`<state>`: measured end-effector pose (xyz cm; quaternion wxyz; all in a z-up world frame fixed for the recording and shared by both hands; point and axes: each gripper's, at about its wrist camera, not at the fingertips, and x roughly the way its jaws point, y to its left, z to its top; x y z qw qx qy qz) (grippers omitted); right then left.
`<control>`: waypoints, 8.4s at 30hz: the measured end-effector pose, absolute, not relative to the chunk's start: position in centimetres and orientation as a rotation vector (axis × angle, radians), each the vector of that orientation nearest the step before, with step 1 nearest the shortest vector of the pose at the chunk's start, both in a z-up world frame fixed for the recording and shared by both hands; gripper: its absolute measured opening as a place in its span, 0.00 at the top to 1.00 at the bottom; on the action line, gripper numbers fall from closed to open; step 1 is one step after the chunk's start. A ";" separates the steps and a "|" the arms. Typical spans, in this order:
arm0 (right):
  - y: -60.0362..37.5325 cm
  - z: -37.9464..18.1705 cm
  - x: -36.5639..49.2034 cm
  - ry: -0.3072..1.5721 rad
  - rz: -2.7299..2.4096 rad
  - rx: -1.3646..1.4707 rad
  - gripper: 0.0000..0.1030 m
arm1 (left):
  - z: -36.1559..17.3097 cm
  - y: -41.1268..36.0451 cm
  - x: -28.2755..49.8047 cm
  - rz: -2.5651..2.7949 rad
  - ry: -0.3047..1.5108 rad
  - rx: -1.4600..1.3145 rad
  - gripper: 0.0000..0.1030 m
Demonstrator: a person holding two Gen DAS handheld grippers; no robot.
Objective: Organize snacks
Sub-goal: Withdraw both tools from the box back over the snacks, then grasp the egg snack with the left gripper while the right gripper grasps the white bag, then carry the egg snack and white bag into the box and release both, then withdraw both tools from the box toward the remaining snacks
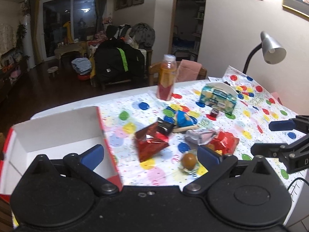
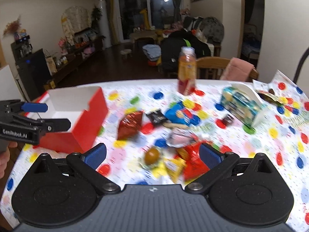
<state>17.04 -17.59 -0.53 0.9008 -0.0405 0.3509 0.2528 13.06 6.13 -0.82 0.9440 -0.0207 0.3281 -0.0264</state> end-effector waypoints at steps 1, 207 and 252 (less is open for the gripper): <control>-18.1 -0.8 17.0 0.725 0.513 -0.086 0.00 | -1.1 5.6 13.3 -0.060 0.673 -0.041 0.00; 0.9 1.1 19.2 0.794 0.881 -0.165 0.02 | -0.5 21.2 12.2 0.176 0.789 -0.084 0.11; -25.5 -6.9 28.0 0.880 0.447 -0.103 0.00 | -8.7 -4.3 20.8 -0.118 0.808 -0.052 0.04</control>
